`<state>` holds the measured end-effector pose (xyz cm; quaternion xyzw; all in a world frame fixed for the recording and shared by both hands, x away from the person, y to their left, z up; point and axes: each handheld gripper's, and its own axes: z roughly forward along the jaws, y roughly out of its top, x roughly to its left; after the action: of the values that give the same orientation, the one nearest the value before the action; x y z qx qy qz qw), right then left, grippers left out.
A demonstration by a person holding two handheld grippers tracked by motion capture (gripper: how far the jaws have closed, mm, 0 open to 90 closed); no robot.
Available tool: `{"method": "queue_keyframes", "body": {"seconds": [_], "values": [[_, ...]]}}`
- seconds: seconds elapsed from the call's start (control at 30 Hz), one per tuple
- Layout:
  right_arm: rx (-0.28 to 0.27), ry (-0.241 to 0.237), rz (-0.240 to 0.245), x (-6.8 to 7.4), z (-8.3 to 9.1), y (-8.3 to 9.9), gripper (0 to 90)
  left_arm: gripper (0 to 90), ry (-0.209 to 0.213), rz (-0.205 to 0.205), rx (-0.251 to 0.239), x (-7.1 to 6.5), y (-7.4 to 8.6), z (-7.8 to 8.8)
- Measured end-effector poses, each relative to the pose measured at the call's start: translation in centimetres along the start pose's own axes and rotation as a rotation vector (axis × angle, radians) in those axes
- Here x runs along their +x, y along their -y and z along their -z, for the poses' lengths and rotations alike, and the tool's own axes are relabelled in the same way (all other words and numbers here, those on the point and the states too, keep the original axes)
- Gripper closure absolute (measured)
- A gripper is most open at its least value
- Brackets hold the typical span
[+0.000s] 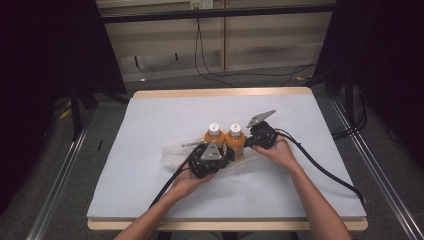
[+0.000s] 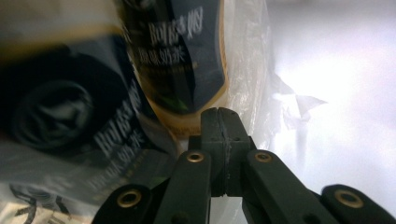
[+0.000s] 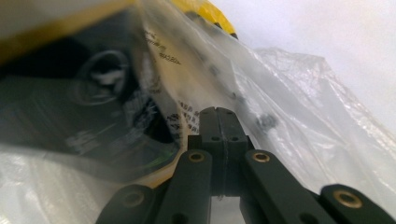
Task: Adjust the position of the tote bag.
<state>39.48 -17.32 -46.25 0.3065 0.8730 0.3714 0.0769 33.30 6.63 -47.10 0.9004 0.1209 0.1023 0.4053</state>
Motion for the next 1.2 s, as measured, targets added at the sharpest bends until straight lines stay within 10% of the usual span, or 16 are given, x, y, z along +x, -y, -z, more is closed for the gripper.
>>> {"method": "queue_keyframes", "body": {"seconds": [0.53,1.2], "values": [[0.076,0.026,-0.046,-1.8,-2.4,-0.6,90.0,90.0,0.123,-0.002,0.067,-1.2,0.7,-0.5],[0.11,0.096,-0.021,-2.7,-4.4,-3.1,90.0,90.0,0.169,-0.038,0.065,-2.5,0.7,-0.3]]}}
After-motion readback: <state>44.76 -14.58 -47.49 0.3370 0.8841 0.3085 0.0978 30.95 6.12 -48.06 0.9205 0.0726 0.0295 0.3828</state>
